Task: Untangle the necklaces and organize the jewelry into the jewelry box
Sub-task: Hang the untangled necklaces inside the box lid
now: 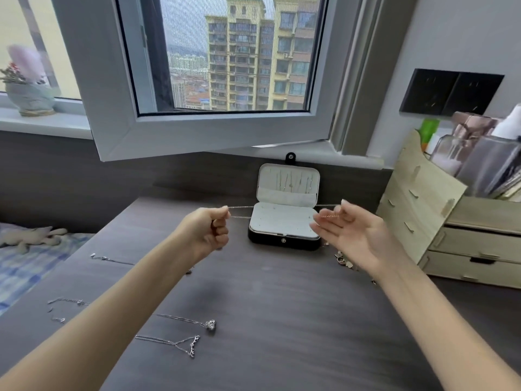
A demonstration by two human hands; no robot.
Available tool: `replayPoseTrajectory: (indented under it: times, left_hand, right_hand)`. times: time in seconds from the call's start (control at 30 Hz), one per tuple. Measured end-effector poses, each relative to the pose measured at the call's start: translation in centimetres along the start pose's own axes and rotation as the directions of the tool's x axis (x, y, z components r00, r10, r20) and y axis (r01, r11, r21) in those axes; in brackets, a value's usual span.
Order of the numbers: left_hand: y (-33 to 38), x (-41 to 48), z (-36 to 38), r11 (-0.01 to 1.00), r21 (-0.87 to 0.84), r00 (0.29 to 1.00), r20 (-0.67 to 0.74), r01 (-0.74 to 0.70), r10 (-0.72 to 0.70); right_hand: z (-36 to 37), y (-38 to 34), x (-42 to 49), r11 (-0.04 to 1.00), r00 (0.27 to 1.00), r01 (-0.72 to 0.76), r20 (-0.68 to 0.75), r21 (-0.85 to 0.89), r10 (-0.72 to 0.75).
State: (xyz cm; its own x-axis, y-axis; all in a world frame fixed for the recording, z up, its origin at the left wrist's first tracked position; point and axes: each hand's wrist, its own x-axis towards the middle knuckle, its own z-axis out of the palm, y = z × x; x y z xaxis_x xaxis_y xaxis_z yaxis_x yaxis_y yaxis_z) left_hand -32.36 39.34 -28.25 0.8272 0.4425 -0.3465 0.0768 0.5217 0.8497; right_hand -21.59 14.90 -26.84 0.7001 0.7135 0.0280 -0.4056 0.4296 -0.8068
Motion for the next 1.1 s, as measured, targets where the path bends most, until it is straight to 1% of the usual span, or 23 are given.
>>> replayPoseTrajectory:
  times: [0.07,0.13,0.17,0.23,0.3,0.43,0.5,0.57,0.6,0.63,0.67,0.7,0.73,0.77,0.8,0.83,0.87,0.9,0.93,0.97,1.03,1.1]
  left_hand:
    - [0.0,0.8,0.6,0.999,-0.02,0.999,-0.002,0.034,-0.034]
    - [0.0,1.7,1.1,0.998,-0.004,0.998,-0.025,0.06,-0.06]
    - [-0.1,2.4,1.2,0.997,0.027,0.997,-0.042,0.069,-0.068]
    - [-0.1,3.7,1.7,0.988,0.129,0.995,-0.067,0.085,-0.076]
    - [-0.1,5.0,2.4,0.97,0.216,0.994,-0.06,0.107,-0.096]
    - [0.4,7.2,4.5,0.947,0.293,0.989,0.028,0.134,-0.148]
    - [0.7,8.3,5.3,0.941,0.317,0.984,0.087,0.122,-0.157]
    - [1.1,9.5,5.9,0.938,0.336,0.982,0.132,0.084,-0.135]
    - [1.3,10.2,6.2,0.933,0.36,0.986,0.141,0.028,-0.084]
    - [1.4,10.8,6.4,0.909,0.411,0.99,0.139,-0.067,0.01]
    - [1.5,11.5,6.6,0.849,0.494,0.981,0.133,-0.187,0.139]
    - [1.4,12.3,6.6,0.726,0.615,0.948,0.137,-0.309,0.287]
    - [1.3,13.2,6.5,0.521,0.757,0.887,0.165,-0.395,0.432]
    - [1.1,14.0,6.4,0.268,0.861,0.803,0.233,-0.433,0.549]
    - [0.9,14.9,6.1,0.043,0.889,0.706,0.332,-0.457,0.626]
    - [0.8,15.6,5.9,-0.129,0.87,0.619,0.435,-0.475,0.654]
    - [0.6,16.3,5.7,-0.253,0.836,0.553,0.52,-0.488,0.651]
    - [0.3,16.9,5.5,-0.341,0.803,0.504,0.579,-0.489,0.641]
    - [0.1,17.2,5.3,-0.401,0.779,0.479,0.618,-0.482,0.624]
    - [-0.2,17.4,5.3,-0.436,0.768,0.475,0.636,-0.47,0.608]
    - [-0.9,17.7,5.2,-0.437,0.767,0.487,0.638,-0.47,0.597]
    - [-1.5,18.0,5.1,-0.374,0.783,0.493,0.609,-0.497,0.621]
  right_hand:
    - [1.1,-0.3,0.9,0.991,0.999,0.031,0.009,0.126,-0.032]
    - [2.5,-1.1,2.0,0.987,0.997,0.078,-0.018,0.137,-0.076]
    - [3.2,-1.6,2.7,0.991,0.995,0.1,-0.026,0.089,-0.098]
    - [4.7,-3.0,4.6,0.986,0.989,0.142,-0.019,-0.083,-0.145]
    - [6.3,-4.4,6.7,0.953,0.986,0.162,0.016,-0.256,-0.163]
    - [9.4,-7.2,10.8,0.863,0.99,0.142,0.052,-0.485,-0.133]
    - [10.6,-8.3,12.5,0.817,0.991,0.133,0.058,-0.561,-0.121]
    - [11.2,-9.2,14.1,0.774,0.992,0.127,0.069,-0.62,-0.108]
    - [11.4,-9.7,14.9,0.747,0.992,0.124,0.066,-0.653,-0.107]
    - [11.5,-10.1,15.5,0.718,0.992,0.12,0.057,-0.686,-0.112]
    - [11.4,-10.5,16.2,0.688,0.991,0.12,0.046,-0.716,-0.125]
    - [11.2,-10.8,16.8,0.66,0.989,0.124,0.035,-0.741,-0.146]
    - [11.0,-11.1,17.3,0.633,0.985,0.129,0.026,-0.764,-0.169]
    - [10.8,-11.4,17.8,0.607,0.982,0.134,0.021,-0.783,-0.189]
    - [10.5,-11.7,18.3,0.587,0.979,0.14,0.022,-0.798,-0.204]
    - [10.3,-12.0,18.8,0.573,0.977,0.144,0.024,-0.807,-0.211]
    - [10.2,-12.2,19.3,0.568,0.977,0.146,0.027,-0.81,-0.212]
    - [10.0,-12.3,19.7,0.57,0.977,0.146,0.029,-0.808,-0.21]
    - [9.9,-12.4,20.2,0.577,0.978,0.146,0.029,-0.804,-0.207]
    - [9.9,-12.4,20.7,0.583,0.978,0.146,0.029,-0.799,-0.204]
    - [9.9,-12.3,21.7,0.594,0.978,0.146,0.026,-0.791,-0.206]
    - [10.0,-12.0,22.7,0.608,0.977,0.148,0.02,-0.78,-0.213]
